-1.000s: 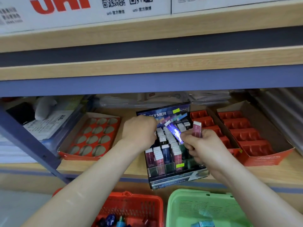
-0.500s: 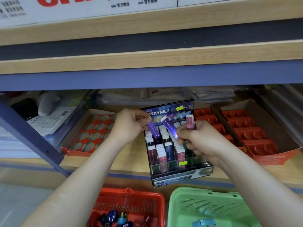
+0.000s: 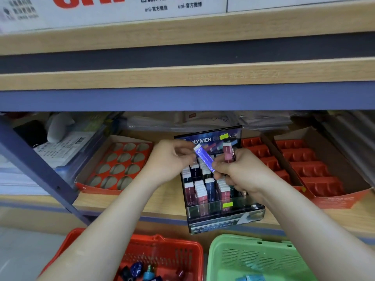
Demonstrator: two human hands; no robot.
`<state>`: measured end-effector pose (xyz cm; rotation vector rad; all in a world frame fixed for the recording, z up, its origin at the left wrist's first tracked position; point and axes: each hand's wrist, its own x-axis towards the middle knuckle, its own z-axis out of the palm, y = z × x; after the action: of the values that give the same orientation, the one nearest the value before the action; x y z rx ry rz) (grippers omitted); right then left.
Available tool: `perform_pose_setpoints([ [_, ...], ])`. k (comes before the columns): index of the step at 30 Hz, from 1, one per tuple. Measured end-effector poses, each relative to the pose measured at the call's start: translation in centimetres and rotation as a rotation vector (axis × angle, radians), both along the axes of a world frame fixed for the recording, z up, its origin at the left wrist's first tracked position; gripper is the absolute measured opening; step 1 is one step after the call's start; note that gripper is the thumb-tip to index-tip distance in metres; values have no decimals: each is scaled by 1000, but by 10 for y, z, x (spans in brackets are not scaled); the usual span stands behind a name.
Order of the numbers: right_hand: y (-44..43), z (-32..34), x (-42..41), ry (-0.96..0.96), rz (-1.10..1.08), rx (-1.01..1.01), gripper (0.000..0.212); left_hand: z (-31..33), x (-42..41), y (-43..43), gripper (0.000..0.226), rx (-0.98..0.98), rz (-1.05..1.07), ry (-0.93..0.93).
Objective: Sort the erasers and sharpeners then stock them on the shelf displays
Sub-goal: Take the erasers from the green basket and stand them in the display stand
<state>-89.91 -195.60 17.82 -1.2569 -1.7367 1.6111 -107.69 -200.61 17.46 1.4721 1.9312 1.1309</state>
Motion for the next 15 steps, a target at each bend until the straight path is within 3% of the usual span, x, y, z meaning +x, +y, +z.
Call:
perform_pose_setpoints([
  [2,0,-1,-3,10,12,-12,6,6,3,-6,15,3,-30,-343],
  [5,-4,0,-3,28,8,-7,7,9,6,-11,9,89,-1,-400],
  [7,-6,4,1,72,-31,-19,3,8,2,-12,11,124,62,-337],
  [9,-7,7,8,148,-83,-91,4,5,-3,-12,13,106,100,-153],
  [12,-7,7,21,299,-146,-262,16,3,-4,-12,7,89,82,133],
  [15,-12,5,32,377,-135,-326,23,7,-4,-13,7,86,72,264],
])
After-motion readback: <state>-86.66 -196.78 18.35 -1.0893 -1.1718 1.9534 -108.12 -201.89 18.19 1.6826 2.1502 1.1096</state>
